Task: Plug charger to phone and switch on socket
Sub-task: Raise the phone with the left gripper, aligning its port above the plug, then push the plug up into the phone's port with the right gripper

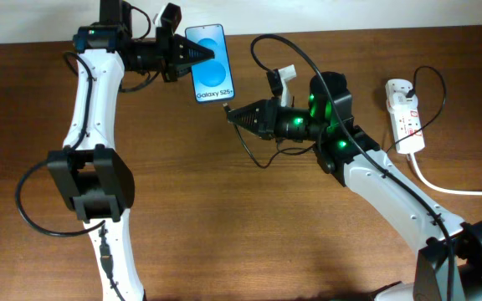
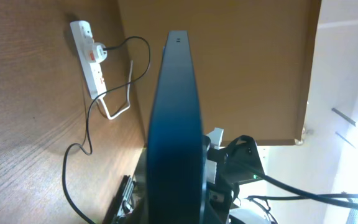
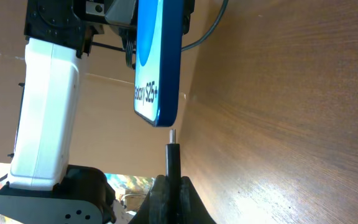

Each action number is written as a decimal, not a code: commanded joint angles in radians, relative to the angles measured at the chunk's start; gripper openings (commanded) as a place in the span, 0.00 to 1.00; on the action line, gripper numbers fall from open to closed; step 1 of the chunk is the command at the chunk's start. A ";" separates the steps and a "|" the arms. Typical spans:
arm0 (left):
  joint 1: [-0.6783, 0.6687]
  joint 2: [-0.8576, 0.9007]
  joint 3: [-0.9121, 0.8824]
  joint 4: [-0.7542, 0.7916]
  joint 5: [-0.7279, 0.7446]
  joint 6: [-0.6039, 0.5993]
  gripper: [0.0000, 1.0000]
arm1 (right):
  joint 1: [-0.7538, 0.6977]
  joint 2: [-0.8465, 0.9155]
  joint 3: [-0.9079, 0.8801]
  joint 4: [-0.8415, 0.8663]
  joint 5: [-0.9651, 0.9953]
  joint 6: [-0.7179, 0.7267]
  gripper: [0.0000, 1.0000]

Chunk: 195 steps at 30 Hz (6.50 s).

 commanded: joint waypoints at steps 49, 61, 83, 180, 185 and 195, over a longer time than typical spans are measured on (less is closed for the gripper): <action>-0.093 -0.005 0.006 0.190 -0.006 -0.137 0.00 | 0.041 -0.093 -0.305 0.505 0.291 0.203 0.04; -0.091 -0.005 0.006 0.198 -0.052 -0.130 0.00 | 0.041 -0.093 -0.305 0.505 0.231 0.203 0.04; -0.093 -0.005 0.006 0.198 -0.039 -0.195 0.00 | 0.025 -0.093 -0.305 0.505 0.227 0.206 0.04; -0.104 -0.005 0.006 0.322 0.009 -0.318 0.00 | -0.005 -0.078 -0.305 0.583 0.189 0.262 0.04; -0.110 -0.005 0.006 0.322 0.010 -0.317 0.00 | -0.005 -0.078 -0.305 0.583 0.206 0.262 0.04; -0.125 -0.005 0.006 0.322 0.034 -0.317 0.00 | -0.006 -0.078 -0.305 0.583 0.217 0.262 0.04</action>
